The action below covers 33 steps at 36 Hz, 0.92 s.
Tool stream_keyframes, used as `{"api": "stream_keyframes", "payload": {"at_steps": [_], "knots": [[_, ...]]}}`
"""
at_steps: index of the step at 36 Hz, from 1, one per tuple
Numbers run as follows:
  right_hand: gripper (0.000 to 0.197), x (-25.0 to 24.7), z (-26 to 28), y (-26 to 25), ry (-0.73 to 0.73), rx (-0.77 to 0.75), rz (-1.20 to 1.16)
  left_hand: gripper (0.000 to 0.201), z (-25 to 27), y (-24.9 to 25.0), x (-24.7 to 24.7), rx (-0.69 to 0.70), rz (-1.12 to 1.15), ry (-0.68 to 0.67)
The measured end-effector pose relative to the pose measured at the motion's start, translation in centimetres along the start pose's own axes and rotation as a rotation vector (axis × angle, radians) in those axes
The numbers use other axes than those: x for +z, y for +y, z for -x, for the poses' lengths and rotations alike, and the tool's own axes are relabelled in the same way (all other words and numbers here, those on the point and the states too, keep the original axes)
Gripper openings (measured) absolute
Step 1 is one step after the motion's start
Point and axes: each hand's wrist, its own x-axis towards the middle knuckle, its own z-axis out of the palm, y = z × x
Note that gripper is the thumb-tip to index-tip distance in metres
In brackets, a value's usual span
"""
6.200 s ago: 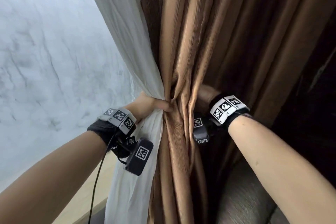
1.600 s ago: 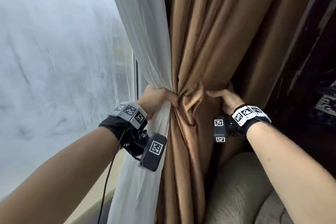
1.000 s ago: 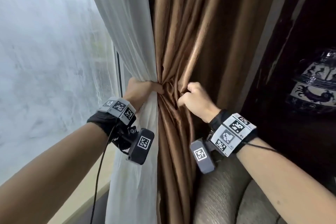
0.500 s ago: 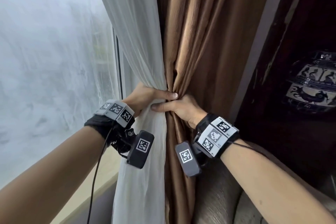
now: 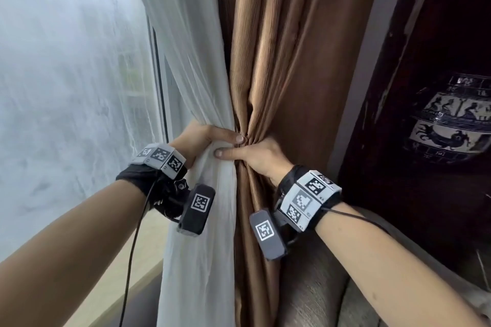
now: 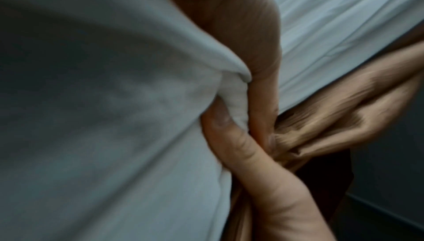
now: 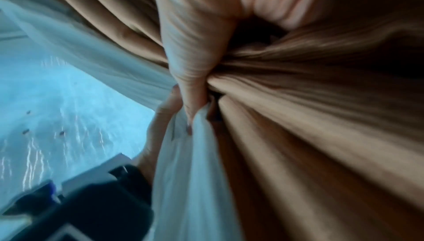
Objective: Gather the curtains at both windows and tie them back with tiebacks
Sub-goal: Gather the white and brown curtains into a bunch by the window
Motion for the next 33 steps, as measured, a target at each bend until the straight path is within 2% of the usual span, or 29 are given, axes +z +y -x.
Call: {"api": "stream_keyframes", "payload": {"at_steps": [2,5,6,8,10,12,14,16,18,20,23,26,27,29,31,33], "knots": [[0.065,0.3,-0.4,0.2,-0.004,-0.012,0.027,0.023,-0.1,0.3,-0.4,-0.028,-0.005,0.01],[0.078,0.9,-0.7,0.2,-0.076,-0.022,0.022,0.043,0.0,1.0,-0.8,-0.102,-0.062,-0.063],[0.077,1.1,-0.8,0.3,-0.118,-0.017,0.002,0.047,0.1,1.2,-0.9,-0.13,-0.074,-0.083],[0.063,1.2,-0.7,0.3,-0.158,-0.026,-0.049,0.043,0.3,1.5,-1.0,-0.169,-0.09,-0.139],[0.05,0.9,-0.5,0.4,-0.096,-0.034,-0.096,0.042,0.3,1.6,-1.2,-0.195,-0.11,-0.173],[0.048,0.7,-0.2,0.5,-0.008,-0.041,-0.107,0.042,0.4,1.6,-1.2,-0.2,-0.119,-0.177],[0.048,0.8,-0.4,0.2,0.07,-0.019,-0.093,0.042,0.4,1.4,-0.9,-0.143,-0.096,-0.119],[0.043,0.6,-0.5,-0.3,0.087,-0.01,-0.068,0.044,0.2,0.7,-0.4,-0.042,-0.064,0.019],[0.03,0.7,-0.9,-0.5,0.091,-0.003,-0.03,0.064,-0.4,-0.1,-0.6,0.051,-0.103,0.196],[0.033,1.7,-1.4,-0.5,0.127,0.03,0.025,0.088,-1.0,-0.4,-1.1,0.13,-0.147,0.226],[0.045,3.4,-2.2,-0.1,0.163,0.022,0.244,0.13,-1.7,-0.1,-0.8,0.097,-0.253,0.255],[0.039,4.9,-1.6,-0.1,0.145,-0.129,0.472,0.172,-2.1,0.1,0.5,0.052,-0.406,0.451],[0.044,4.9,-1.3,-0.3,0.184,-0.185,0.473,0.174,-2.2,0.2,0.9,0.049,-0.42,0.483],[0.045,4.4,-1.0,-0.7,0.195,-0.208,0.466,0.16,-2.5,0.3,0.9,0.052,-0.409,0.543],[0.046,3.4,-1.0,-0.6,0.136,-0.133,0.351,0.139,-2.9,0.1,0.5,0.073,-0.417,0.615],[0.059,2.6,-0.9,-0.4,0.081,-0.081,0.266,0.12,-3.1,-0.1,0.4,0.065,-0.443,0.663]]}}
